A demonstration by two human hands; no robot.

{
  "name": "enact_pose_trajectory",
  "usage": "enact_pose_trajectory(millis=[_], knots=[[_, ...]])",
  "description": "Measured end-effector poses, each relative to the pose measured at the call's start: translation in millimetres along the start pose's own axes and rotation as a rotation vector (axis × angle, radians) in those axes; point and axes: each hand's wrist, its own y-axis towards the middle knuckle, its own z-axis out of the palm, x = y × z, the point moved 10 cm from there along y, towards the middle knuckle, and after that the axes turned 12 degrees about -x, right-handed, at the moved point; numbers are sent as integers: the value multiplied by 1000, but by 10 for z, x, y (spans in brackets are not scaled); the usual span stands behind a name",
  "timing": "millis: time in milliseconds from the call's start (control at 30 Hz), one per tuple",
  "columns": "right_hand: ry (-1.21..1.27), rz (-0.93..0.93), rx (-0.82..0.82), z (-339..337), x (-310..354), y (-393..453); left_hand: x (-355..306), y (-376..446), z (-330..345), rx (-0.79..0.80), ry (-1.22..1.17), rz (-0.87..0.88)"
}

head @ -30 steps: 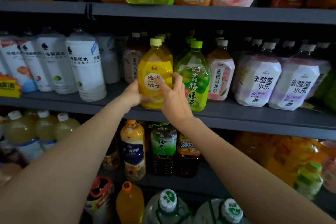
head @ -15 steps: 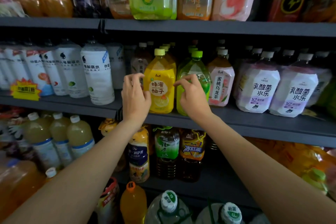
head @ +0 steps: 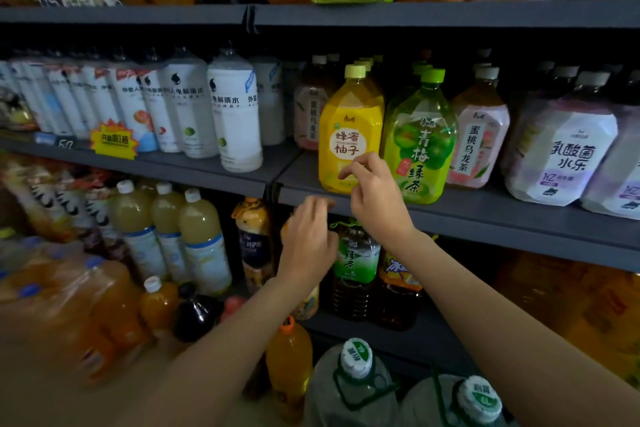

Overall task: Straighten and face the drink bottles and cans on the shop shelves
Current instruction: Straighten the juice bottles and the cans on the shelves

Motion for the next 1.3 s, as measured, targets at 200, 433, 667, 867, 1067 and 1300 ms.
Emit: enact_pose_trajectory(millis=[200, 433, 667, 867, 1067, 1300], knots=[[-6, -46, -198, -205, 86, 202, -172, 715, -269, -308, -87, 76], [-257, -351, 31, -352, 448, 943, -404, 1296, -246, -154, 72, 269], [-301, -435, 262, -889, 787, 1593, -1139, 2025, -1052, -7, 130, 482], [-245, -359, 324, -1609, 1119, 2211, -1679, 2380, -1756, 225, 179, 441], [-286, -337, 358, -2221, 1529, 2867, -1983, 2870, -2439, 278, 201, 412], [-335, -367, 292, -2232, 2051, 3390, -1743, 3285, -2953, 331, 244, 357]])
